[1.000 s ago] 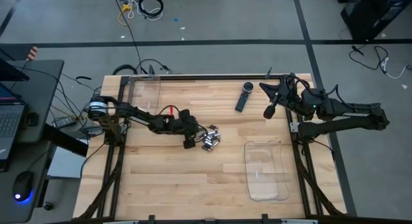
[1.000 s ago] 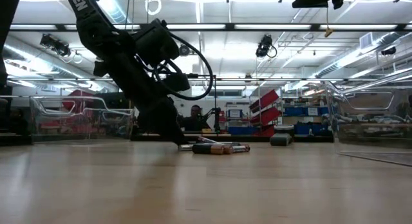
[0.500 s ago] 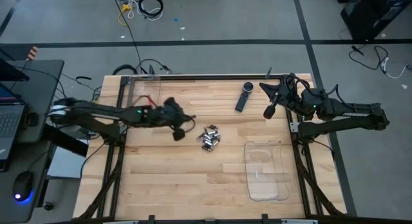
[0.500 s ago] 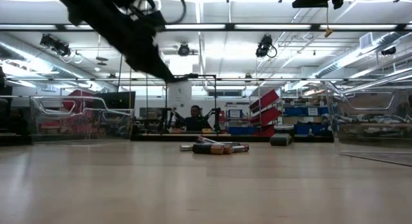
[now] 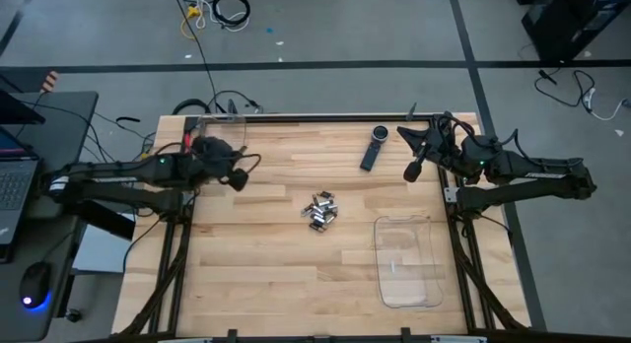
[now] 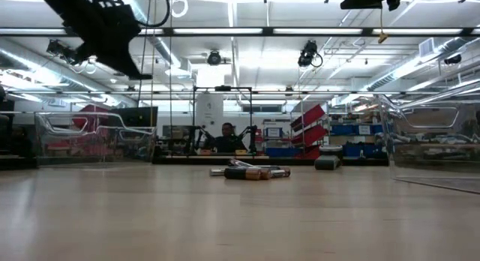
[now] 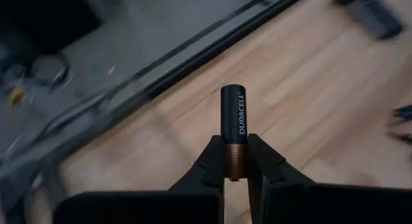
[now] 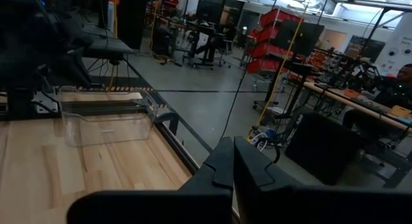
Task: Sort batteries
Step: Put the black battery into the top transparent bin
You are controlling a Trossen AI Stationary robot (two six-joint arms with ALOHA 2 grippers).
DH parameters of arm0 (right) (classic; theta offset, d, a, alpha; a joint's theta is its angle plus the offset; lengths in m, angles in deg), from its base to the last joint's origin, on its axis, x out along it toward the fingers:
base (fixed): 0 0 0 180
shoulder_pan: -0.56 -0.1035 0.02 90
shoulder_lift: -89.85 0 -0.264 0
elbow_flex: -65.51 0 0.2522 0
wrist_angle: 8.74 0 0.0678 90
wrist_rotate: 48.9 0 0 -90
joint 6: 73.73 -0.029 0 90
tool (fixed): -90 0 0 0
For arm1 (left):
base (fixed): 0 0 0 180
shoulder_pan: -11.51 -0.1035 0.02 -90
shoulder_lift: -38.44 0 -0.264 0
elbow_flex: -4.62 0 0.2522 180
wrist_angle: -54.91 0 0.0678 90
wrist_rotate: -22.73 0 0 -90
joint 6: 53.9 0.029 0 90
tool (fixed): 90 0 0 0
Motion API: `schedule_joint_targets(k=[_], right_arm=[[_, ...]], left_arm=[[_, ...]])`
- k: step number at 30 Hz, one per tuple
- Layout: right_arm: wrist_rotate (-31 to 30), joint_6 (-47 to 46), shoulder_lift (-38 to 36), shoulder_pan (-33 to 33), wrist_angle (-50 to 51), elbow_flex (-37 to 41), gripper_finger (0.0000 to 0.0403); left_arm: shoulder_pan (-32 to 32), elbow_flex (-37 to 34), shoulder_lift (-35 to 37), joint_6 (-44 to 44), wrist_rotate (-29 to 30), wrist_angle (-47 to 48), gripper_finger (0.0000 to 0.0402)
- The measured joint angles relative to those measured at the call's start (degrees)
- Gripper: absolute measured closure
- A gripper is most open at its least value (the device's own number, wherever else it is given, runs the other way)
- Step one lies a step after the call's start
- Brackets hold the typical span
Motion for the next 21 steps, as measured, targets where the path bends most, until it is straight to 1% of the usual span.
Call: schedule_joint_targets(k=[2, 6, 9, 13, 21], right_arm=[[0.0, 0.0, 0.1, 0.0, 0.0, 0.0, 0.0402], [0.1, 0.0, 0.7, 0.0, 0.1, 0.0, 0.0402], [0.1, 0.0, 1.5, 0.0, 0.1, 0.0, 0.0402], [0.1, -1.1, 2.8, 0.0, 0.0, 0.0, 0.0402], [0.2, -1.1, 5.3, 0.0, 0.0, 0.0, 0.0402]], left_arm=[[-1.7, 0.0, 0.0, -4.1, 1.1, 4.5, 0.0385], [-5.6, 0.0, -1.0, -13.0, 1.6, 13.6, 0.0385], [-7.3, 0.0, -1.5, -17.0, 1.5, 17.1, 0.0385], [-8.1, 0.0, -1.9, -19.3, -0.2, 17.8, 0.0385], [-8.1, 0.0, -2.7, -19.3, -0.5, 18.9, 0.0377]])
